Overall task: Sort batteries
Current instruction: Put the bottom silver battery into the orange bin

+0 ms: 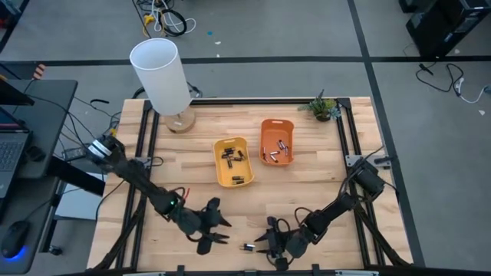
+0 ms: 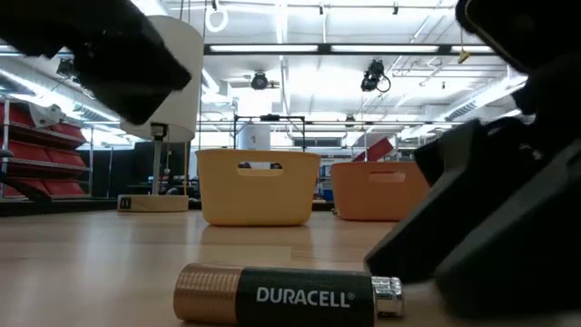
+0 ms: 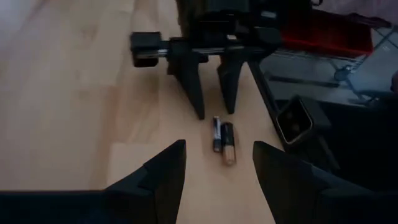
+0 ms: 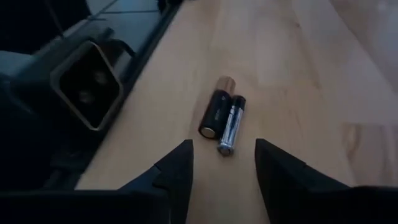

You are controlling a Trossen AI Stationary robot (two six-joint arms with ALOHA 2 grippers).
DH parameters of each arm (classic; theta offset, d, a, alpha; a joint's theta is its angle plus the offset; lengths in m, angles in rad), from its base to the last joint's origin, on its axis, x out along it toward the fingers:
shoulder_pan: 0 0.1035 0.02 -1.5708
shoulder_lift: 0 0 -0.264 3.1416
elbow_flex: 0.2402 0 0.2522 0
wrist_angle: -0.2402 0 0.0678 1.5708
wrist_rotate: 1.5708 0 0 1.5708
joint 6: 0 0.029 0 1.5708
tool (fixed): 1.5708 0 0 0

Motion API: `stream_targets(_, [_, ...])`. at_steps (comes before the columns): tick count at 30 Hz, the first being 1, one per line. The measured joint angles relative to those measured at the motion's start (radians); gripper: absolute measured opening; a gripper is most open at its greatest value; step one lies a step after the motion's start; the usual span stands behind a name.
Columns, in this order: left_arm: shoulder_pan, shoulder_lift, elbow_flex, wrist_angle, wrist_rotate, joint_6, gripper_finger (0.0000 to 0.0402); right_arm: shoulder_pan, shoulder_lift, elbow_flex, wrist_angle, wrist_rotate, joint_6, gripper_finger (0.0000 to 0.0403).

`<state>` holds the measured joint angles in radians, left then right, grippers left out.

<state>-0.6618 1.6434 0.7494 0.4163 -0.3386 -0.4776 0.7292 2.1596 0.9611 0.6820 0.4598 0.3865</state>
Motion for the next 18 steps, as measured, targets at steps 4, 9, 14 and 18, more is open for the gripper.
stream_targets(4, [-0.014,0.062,0.007,0.019,0.001,-0.001,0.0202,0.003,0.043,0.046,0.003,0.023,0.003,0.015])
stream_targets(9, [-0.017,0.116,0.013,0.039,0.036,-0.001,0.0202,0.003,0.063,0.077,-0.024,0.041,0.003,0.0123])
stream_targets(14, [-0.018,0.192,0.019,0.075,0.104,0.027,0.0202,0.003,0.062,0.083,-0.056,0.058,0.0,0.0055])
stream_targets(18, [-0.019,0.246,0.019,0.176,0.123,0.03,0.0202,-0.002,0.061,0.083,-0.074,0.063,0.003,0.0007])
